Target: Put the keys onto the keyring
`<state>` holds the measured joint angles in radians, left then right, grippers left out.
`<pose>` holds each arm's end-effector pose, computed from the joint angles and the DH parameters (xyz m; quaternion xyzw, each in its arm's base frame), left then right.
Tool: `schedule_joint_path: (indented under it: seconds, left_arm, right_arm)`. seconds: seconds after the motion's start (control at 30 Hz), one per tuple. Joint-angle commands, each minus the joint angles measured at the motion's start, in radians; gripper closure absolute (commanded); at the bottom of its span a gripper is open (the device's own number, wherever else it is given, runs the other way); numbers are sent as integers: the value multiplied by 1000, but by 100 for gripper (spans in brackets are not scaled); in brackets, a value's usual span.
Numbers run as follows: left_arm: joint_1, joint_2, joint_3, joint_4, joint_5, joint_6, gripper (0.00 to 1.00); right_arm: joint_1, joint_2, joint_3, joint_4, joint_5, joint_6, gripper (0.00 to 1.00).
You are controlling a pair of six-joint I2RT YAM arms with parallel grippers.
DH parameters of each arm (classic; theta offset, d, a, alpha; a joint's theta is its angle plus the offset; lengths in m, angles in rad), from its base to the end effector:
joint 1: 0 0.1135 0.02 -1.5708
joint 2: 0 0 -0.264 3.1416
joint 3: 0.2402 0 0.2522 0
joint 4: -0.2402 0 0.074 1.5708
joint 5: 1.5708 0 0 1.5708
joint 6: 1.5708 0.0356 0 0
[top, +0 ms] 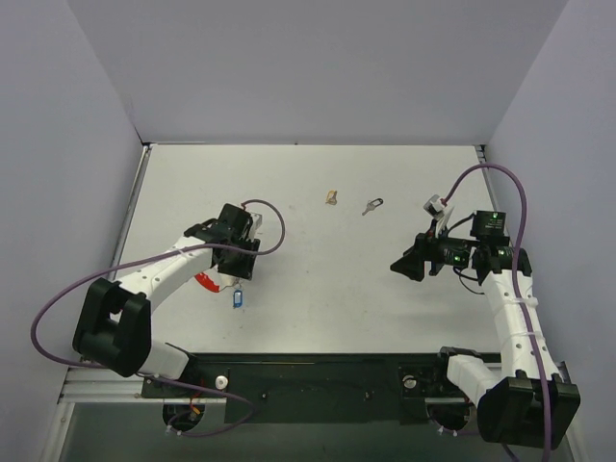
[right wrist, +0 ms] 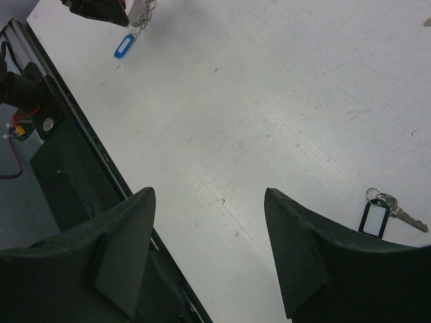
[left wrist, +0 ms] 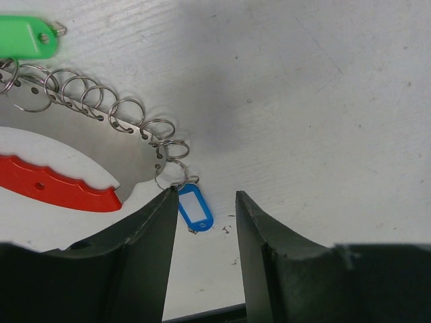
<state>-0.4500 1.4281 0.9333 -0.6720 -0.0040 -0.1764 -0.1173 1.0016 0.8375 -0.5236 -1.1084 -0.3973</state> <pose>0.2428 -0.1171 0.2105 0.1332 0.9706 -0.0600 0.1915 0.2010 0.0084 0.2980 -0.3300 0.7299 0.3677 0.4725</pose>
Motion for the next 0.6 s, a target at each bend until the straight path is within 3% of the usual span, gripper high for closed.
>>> schedule_joint_path:
  seconds: [0.0, 0.37, 0.57]
  left_arm:
    - [5, 18, -2, 71, -70, -109, 51]
    - [-1, -3, -67, 189, -157, -288, 51]
    - [-1, 5, -73, 186, -203, -288, 52]
  right_arm:
    - [-5, 14, 25, -6, -38, -23, 39]
    - [-4, 20, 28, -15, -34, -29, 39]
    - [-5, 22, 31, -24, -34, -40, 39]
